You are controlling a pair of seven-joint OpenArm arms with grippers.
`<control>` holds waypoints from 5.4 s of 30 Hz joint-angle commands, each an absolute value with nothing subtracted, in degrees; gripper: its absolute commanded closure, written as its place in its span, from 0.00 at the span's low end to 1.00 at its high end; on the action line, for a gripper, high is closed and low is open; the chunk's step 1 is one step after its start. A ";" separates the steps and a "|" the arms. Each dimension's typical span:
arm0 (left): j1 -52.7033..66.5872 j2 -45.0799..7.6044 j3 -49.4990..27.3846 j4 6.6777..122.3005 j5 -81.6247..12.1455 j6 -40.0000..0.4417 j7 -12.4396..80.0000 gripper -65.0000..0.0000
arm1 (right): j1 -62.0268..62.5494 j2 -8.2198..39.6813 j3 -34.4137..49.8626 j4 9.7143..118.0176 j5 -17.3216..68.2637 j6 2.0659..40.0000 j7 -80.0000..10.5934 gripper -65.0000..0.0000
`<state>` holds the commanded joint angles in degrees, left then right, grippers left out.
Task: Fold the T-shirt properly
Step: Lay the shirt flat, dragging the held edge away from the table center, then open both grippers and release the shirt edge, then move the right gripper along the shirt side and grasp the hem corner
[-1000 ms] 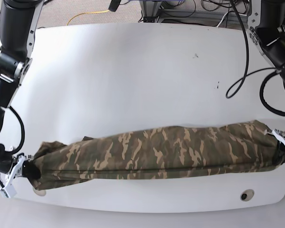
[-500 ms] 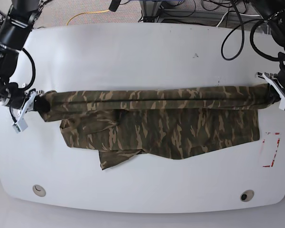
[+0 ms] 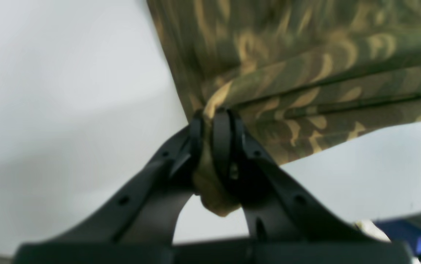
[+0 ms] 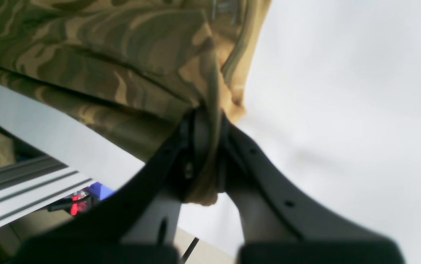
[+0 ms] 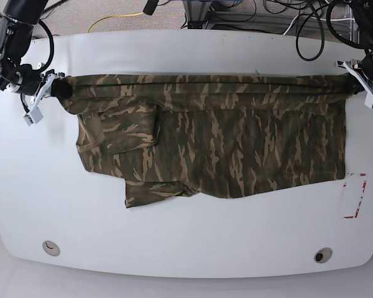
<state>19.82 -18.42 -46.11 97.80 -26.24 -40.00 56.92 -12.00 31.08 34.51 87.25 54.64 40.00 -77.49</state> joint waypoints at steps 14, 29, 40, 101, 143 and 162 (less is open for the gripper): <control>21.58 -17.98 -46.11 93.93 -15.43 -40.00 52.53 0.97 | -17.27 29.76 34.59 87.08 54.99 40.00 -77.32 0.74; 21.67 -18.42 -46.20 95.34 -15.69 -40.00 52.62 0.46 | -17.36 27.47 39.96 87.34 54.99 40.00 -77.32 0.26; 21.41 -18.07 -52.00 107.38 -28.44 -40.00 61.14 0.46 | -23.43 26.95 44.18 98.95 64.66 40.00 -77.49 0.25; 21.93 -23.69 -42.51 95.52 -47.96 -40.00 75.74 0.46 | -23.25 24.66 41.36 95.60 53.05 40.00 -77.32 0.25; 15.25 -20.35 -36.70 84.53 -28.97 -40.00 69.93 0.46 | -21.85 22.46 49.89 95.87 66.07 40.00 -80.00 0.26; 15.16 -20.09 -36.70 84.53 -28.97 -40.00 69.93 0.46 | 6.46 15.87 39.25 93.14 41.80 40.00 -78.11 0.26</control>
